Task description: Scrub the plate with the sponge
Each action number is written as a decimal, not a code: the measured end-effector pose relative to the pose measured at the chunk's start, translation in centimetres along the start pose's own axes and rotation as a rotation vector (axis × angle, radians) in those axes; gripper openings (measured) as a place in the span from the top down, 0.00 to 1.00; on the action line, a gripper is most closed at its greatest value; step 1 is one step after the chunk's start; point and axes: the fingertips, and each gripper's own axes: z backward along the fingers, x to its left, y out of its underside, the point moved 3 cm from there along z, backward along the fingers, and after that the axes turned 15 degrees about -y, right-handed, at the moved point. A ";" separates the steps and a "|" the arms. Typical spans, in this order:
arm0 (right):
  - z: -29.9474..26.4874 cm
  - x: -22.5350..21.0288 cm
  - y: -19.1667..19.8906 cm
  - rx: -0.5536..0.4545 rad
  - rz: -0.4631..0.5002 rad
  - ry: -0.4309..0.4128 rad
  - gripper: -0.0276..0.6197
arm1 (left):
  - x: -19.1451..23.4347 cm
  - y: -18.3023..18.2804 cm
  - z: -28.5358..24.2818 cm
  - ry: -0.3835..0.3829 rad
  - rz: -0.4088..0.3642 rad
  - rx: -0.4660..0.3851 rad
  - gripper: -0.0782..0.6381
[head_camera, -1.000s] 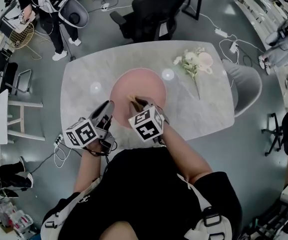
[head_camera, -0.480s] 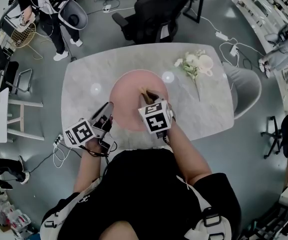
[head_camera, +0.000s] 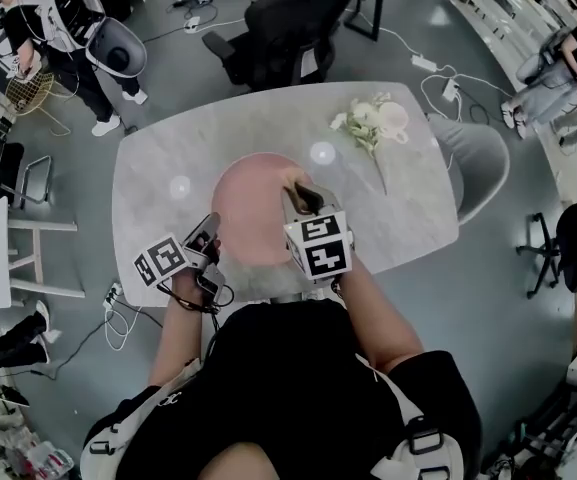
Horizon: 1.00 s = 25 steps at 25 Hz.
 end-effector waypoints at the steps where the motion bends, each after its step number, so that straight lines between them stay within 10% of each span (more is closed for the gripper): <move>1: 0.6 -0.2 0.0 -0.011 -0.004 0.011 0.87 | 0.8 0.2 -0.7 -0.018 0.016 0.011 0.80; 19: 9.8 -3.1 4.4 -0.020 -0.135 0.214 0.87 | 9.9 6.1 -12.0 -0.202 0.201 0.206 0.80; 25: 10.6 -3.8 5.2 -0.018 -0.162 0.248 0.87 | 11.6 7.7 -13.8 -0.346 -0.005 0.256 0.83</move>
